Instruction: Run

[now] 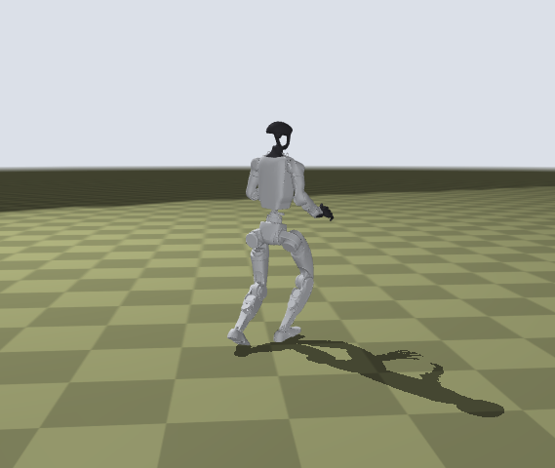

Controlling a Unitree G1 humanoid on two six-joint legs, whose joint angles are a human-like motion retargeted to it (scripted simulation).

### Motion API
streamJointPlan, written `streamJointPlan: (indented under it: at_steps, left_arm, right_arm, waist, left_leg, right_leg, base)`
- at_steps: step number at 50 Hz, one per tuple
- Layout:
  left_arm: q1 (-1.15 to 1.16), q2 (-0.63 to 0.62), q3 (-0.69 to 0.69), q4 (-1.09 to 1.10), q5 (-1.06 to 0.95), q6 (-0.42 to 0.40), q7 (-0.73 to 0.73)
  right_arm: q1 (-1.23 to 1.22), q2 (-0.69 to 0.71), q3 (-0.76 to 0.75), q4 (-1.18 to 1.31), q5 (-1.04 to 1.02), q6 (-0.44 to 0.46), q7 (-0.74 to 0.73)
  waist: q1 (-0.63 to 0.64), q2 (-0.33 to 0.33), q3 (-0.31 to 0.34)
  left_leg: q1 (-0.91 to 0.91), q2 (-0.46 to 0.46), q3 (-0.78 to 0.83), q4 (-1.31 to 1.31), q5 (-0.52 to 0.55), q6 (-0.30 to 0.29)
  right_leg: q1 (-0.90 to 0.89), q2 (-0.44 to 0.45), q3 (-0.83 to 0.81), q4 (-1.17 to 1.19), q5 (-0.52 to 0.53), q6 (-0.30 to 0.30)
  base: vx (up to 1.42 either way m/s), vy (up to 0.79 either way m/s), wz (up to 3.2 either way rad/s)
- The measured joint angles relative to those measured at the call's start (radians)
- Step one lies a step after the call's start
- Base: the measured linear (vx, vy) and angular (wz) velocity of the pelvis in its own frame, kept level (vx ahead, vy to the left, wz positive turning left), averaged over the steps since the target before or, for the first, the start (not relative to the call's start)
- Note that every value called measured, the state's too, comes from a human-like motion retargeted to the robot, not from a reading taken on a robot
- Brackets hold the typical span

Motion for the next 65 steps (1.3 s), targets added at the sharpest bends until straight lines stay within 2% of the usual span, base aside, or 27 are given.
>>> streamJointPlan:
  at_steps: [2,5,7,9,10,12,13,15,17,20,22,25,28,30,32,35,39,43,50,57,61,65]
  left_arm:
    - [0.016,0.005,-0.047,-0.01,-0.014,-0.011,-0.043]
    - [0.07,0.011,-0.099,0.006,-0.027,0.001,-0.088]
    - [0.116,0.013,-0.115,0.045,-0.029,0.029,-0.102]
    - [0.163,0.014,-0.109,0.097,-0.021,0.06,-0.105]
    - [0.183,0.015,-0.099,0.125,-0.018,0.074,-0.108]
    - [0.247,0.015,-0.063,0.149,-0.028,0.081,-0.126]
    - [0.291,0.02,-0.04,0.145,-0.037,0.078,-0.139]
    - [0.386,0.039,0.002,0.12,-0.06,0.068,-0.166]
    - [0.465,0.056,0.039,0.092,-0.089,0.054,-0.186]
    - [0.543,0.058,0.078,0.062,-0.129,0.048,-0.198]
    - [0.566,0.04,0.094,0.042,-0.151,0.052,-0.188]
    - [0.561,0.02,0.106,0.006,-0.146,0.044,-0.155]
    - [0.474,0.009,0.119,-0.02,-0.102,0.044,-0.101]
    - [0.338,0.007,0.126,0.005,-0.071,0.059,-0.053]
    - [0.228,0.003,0.122,0.028,-0.076,0.07,-0.036]
    - [0.11,0.005,0.106,0.032,-0.102,0.074,-0.042]
    - [0.006,0.007,0.056,0.014,-0.122,0.054,-0.076]
    - [-0.045,0.0,0.005,-0.006,-0.144,0.041,-0.125]
    - [-0.011,-0.034,-0.054,0.021,-0.247,0.04,-0.217]
    - [0.1,-0.013,-0.078,0.139,-0.307,0.081,-0.306]
    - [0.161,-0.005,-0.08,0.208,-0.327,0.103,-0.34]
    - [0.187,-0.013,-0.084,0.27,-0.339,0.118,-0.365]
  right_arm:
    - [0.05,-0.014,-0.029,-0.023,0.021,0.0,0.001]
    - [0.056,-0.029,-0.049,-0.054,0.019,0.001,-0.024]
    - [0.009,-0.046,-0.06,-0.073,-0.014,0.011,-0.057]
    - [-0.082,-0.06,-0.062,-0.079,-0.066,0.031,-0.089]
    - [-0.142,-0.065,-0.06,-0.078,-0.095,0.043,-0.103]
    - [-0.256,-0.06,-0.049,-0.082,-0.114,0.056,-0.119]
    - [-0.299,-0.052,-0.043,-0.092,-0.105,0.059,-0.124]
    - [-0.343,-0.031,-0.035,-0.127,-0.067,0.057,-0.123]
    - [-0.351,-0.015,-0.024,-0.164,-0.024,0.048,-0.112]
    - [-0.34,-0.004,-0.003,-0.202,0.014,0.026,-0.085]
    - [-0.331,-0.001,0.008,-0.205,0.009,0.019,-0.065]
    - [-0.308,0.014,0.016,-0.196,-0.029,0.02,-0.049]
    - [-0.285,0.046,0.019,-0.132,-0.079,0.042,-0.05]
    - [-0.308,0.076,0.033,-0.039,-0.105,0.049,-0.055]
    - [-0.314,0.087,0.062,0.052,-0.103,0.05,-0.046]
    - [-0.301,0.081,0.108,0.157,-0.085,0.053,-0.023]
    - [-0.274,0.079,0.143,0.284,-0.071,0.072,-0.002]
    - [-0.261,0.102,0.162,0.426,-0.071,0.097,0.0]
    - [-0.313,0.184,0.198,0.693,-0.056,0.136,-0.01]
    - [-0.39,0.211,0.19,0.759,0.024,0.142,0.014]
    - [-0.406,0.199,0.177,0.724,0.057,0.132,0.026]
    - [-0.411,0.19,0.166,0.691,0.072,0.124,0.036]
  waist:
    - [0.015,0.058,-0.006]
    - [0.044,0.088,0.015]
    - [0.083,0.089,0.048]
    - [0.144,0.092,0.081]
    - [0.184,0.099,0.094]
    - [0.253,0.094,0.092]
    - [0.277,0.076,0.086]
    - [0.3,0.005,0.076]
    - [0.304,-0.094,0.066]
    - [0.306,-0.194,0.03]
    - [0.293,-0.236,0.02]
    - [0.275,-0.254,0.018]
    - [0.228,-0.266,0.043]
    - [0.186,-0.271,0.071]
    - [0.13,-0.258,0.073]
    - [0.057,-0.205,0.058]
    - [0.011,-0.124,0.028]
    - [0.017,-0.082,0.015]
    - [0.097,-0.08,0.036]
    - [0.173,-0.053,0.053]
    - [0.189,-0.043,0.057]
    - [0.181,-0.043,0.063]
  left_leg:
    - [-0.023,0.091,-0.024,0.143,0.135,-0.045]
    - [-0.06,0.194,-0.033,0.41,0.209,-0.026]
    - [-0.115,0.265,-0.039,0.606,0.136,0.037]
    - [-0.215,0.345,-0.048,0.769,0.006,0.116]
    - [-0.283,0.39,-0.053,0.829,-0.064,0.154]
    - [-0.421,0.419,-0.059,0.833,-0.173,0.203]
    - [-0.477,0.401,-0.052,0.792,-0.208,0.213]
    - [-0.534,0.305,-0.006,0.631,-0.244,0.214]
    - [-0.536,0.159,0.057,0.376,-0.217,0.182]
    - [-0.521,-0.028,0.103,0.005,-0.124,0.114]
    - [-0.495,-0.119,0.107,-0.11,-0.094,0.116]
    - [-0.487,-0.163,0.111,-0.02,-0.165,0.178]
    - [-0.442,-0.184,0.135,0.093,-0.307,0.27]
    - [-0.385,-0.183,0.151,0.089,-0.354,0.283]
    - [-0.314,-0.184,0.158,0.035,-0.354,0.269]
    - [-0.198,-0.149,0.157,-0.074,-0.315,0.199]
    - [-0.115,-0.083,0.141,-0.177,-0.266,0.112]
    - [-0.078,-0.038,0.113,-0.186,-0.278,0.09]
    - [-0.064,0.04,0.08,-0.032,-0.338,0.085]
    - [-0.021,0.173,0.077,0.122,-0.328,0.076]
    - [0.048,0.177,0.053,0.098,-0.301,0.058]
    - [0.104,0.142,0.031,0.027,-0.293,0.045]
  right_leg:
    - [0.01,0.108,-0.016,-0.118,0.034,0.002]
    - [0.026,0.174,-0.024,-0.042,-0.012,-0.062]
    - [0.054,0.195,-0.027,0.054,-0.101,-0.132]
    - [0.084,0.226,-0.026,0.089,-0.157,-0.184]
    - [0.097,0.252,-0.022,0.073,-0.157,-0.201]
    - [0.15,0.277,0.002,0.029,-0.157,-0.199]
    - [0.189,0.269,0.019,0.009,-0.157,-0.181]
    - [0.287,0.2,0.052,-0.003,-0.157,-0.119]
    - [0.379,0.084,0.074,-0.02,-0.088,-0.034]
    - [0.44,-0.071,0.074,-0.006,0.064,0.075]
    - [0.453,-0.161,0.073,0.075,0.114,0.103]
    - [0.452,-0.258,0.065,0.265,0.11,0.085]
    - [0.4,-0.339,0.081,0.47,0.03,0.026]
    - [0.314,-0.355,0.11,0.553,-0.031,-0.024]
    - [0.231,-0.341,0.122,0.551,-0.089,-0.054]
    - [0.145,-0.259,0.112,0.426,-0.135,-0.062]
    - [0.093,-0.106,0.114,0.15,-0.12,-0.033]
    - [0.118,-0.005,0.137,-0.028,-0.096,-0.018]
    - [0.169,0.035,0.102,-0.047,-0.101,-0.047]
    - [0.154,0.074,0.034,-0.032,-0.104,-0.089]
    - [0.131,0.078,0.011,-0.005,-0.101,-0.106]
    - [0.091,0.052,-0.002,0.034,-0.092,-0.109]
  base:
    - [-0.02,-0.08,-0.13]
    - [-0.04,-0.03,-0.08]
    - [-0.04,-0.05,-0.2]
    - [-0.09,-0.04,-0.48]
    - [-0.09,-0.02,-0.58]
    - [-0.03,0.01,-0.2]
    - [0.08,0.07,0.47]
    - [0.15,0.09,1.09]
    - [0.16,0.1,1.29]
    - [0.09,0.1,0.8]
    - [0.0,0.09,0.35]
    - [-0.04,0.07,-0.03]
    - [-0.03,0.07,-0.15]
    - [-0.04,0.03,-0.2]
    - [0.0,0.0,0.0]
    - [0.0,0.0,0.0]
    - [0.01,-0.03,0.11]
    - [0.03,-0.07,0.29]
    - [0.0,-0.12,0.14]
    - [-0.01,-0.12,0.26]
    - [-0.07,-0.06,0.37]
    - [-0.17,0.02,0.51]
